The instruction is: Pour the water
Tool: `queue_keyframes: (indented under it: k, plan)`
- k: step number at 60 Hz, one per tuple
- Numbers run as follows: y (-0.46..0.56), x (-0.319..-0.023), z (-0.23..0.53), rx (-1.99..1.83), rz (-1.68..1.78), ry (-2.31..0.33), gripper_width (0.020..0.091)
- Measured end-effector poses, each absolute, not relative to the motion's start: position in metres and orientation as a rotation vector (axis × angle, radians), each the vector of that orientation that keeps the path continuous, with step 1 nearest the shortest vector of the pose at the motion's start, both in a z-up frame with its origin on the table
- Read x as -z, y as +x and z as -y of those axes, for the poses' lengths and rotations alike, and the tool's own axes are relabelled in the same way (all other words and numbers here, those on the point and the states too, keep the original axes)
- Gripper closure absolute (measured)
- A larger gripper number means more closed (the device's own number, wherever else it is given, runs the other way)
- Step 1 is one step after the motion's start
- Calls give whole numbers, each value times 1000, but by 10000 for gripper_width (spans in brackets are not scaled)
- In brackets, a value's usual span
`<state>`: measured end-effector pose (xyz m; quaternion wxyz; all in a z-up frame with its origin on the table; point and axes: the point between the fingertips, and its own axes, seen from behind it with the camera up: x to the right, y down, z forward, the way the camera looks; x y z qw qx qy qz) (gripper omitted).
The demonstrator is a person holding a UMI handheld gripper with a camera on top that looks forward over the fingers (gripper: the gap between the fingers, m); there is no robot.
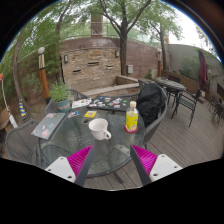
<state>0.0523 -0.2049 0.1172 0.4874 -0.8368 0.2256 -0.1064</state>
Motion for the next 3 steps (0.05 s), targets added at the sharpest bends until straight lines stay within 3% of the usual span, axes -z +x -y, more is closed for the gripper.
queue_keyframes:
  k: [3]
  plan:
    - [33, -129, 222, 261, -572, -2021, 314]
